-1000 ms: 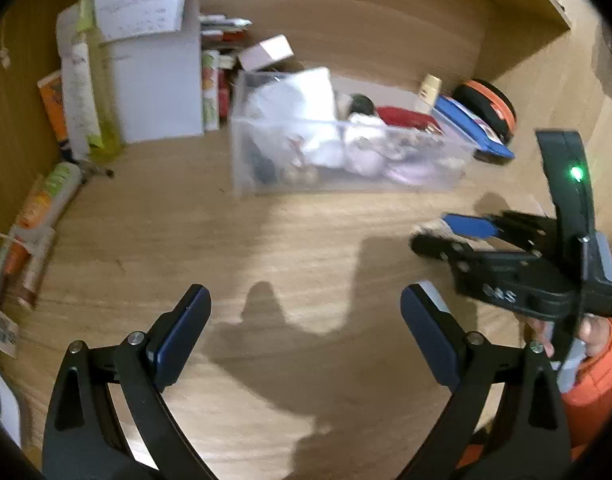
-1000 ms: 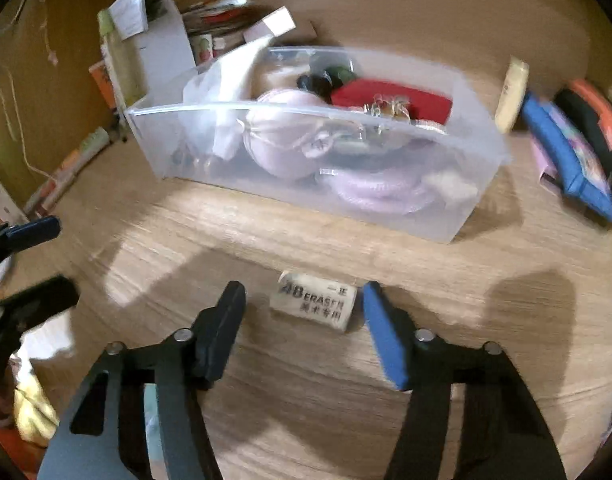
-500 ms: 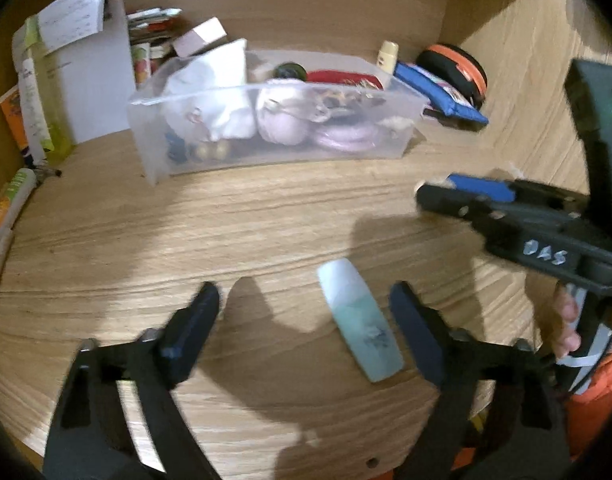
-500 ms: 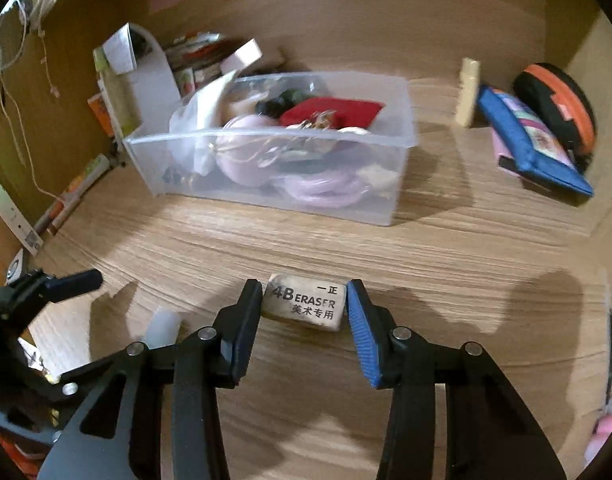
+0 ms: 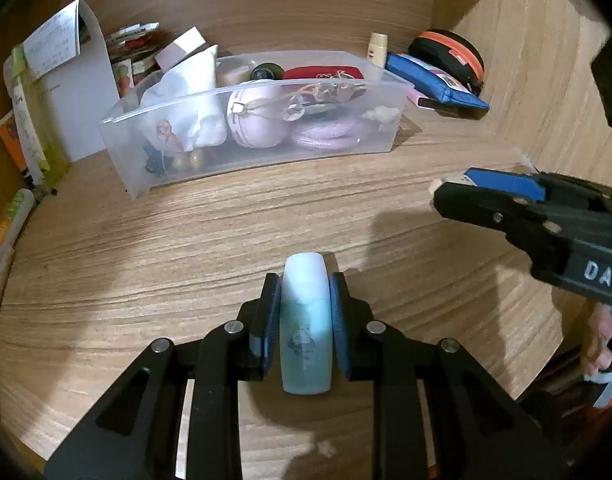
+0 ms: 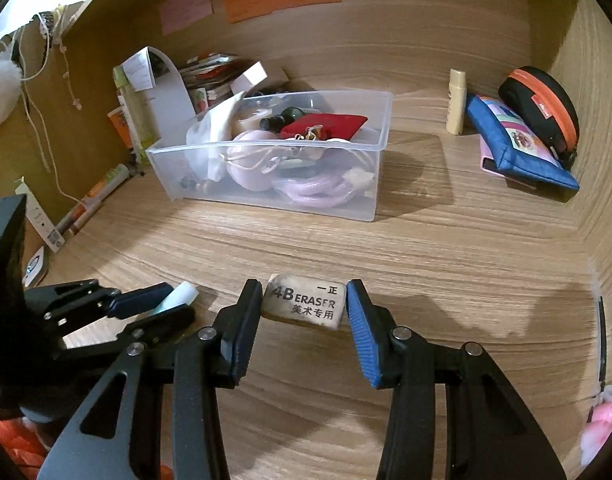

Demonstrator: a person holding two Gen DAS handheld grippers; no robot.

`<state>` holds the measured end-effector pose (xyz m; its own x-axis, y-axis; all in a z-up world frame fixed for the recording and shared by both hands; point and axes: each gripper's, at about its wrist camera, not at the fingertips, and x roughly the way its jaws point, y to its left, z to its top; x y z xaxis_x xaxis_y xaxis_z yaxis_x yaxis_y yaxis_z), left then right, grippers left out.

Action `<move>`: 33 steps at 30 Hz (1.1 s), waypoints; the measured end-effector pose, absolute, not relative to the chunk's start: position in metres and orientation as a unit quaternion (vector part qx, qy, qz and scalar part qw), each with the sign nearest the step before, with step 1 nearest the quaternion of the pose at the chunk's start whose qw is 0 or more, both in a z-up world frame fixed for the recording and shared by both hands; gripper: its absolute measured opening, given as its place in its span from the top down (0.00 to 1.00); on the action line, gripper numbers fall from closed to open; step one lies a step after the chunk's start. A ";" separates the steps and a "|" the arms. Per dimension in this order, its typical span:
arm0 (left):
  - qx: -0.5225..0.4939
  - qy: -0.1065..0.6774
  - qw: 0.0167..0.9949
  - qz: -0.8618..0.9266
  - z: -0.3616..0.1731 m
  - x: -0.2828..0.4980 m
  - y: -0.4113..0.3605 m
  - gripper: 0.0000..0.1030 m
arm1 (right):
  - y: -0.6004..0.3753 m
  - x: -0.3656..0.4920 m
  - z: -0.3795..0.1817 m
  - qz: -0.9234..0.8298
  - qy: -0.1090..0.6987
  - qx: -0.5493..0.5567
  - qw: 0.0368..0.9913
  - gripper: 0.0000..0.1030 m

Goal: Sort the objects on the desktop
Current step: 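Carry the tube with the left gripper while the right gripper carries the eraser into the box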

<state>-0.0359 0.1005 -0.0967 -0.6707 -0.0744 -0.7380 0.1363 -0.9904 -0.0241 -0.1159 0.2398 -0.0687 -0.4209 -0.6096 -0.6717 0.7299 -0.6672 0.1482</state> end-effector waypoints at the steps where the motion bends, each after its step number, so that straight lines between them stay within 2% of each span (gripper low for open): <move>1: 0.402 0.041 0.059 -0.913 -0.096 -0.037 0.099 0.77 | 0.240 -0.116 -0.068 -0.839 0.082 0.360 0.400 0.61; 9: 0.384 0.058 0.065 -0.919 -0.081 -0.041 0.083 0.77 | 0.237 -0.117 -0.059 -0.839 0.071 0.353 0.409 0.61; 22: 0.316 0.054 0.079 -0.944 -0.027 -0.056 0.038 0.77 | 0.209 -0.123 -0.021 -0.849 0.078 0.309 0.421 0.61; 33: 0.298 0.072 0.074 -0.949 -0.015 -0.081 0.012 0.77 | 0.182 -0.140 -0.005 -0.853 0.086 0.291 0.425 0.61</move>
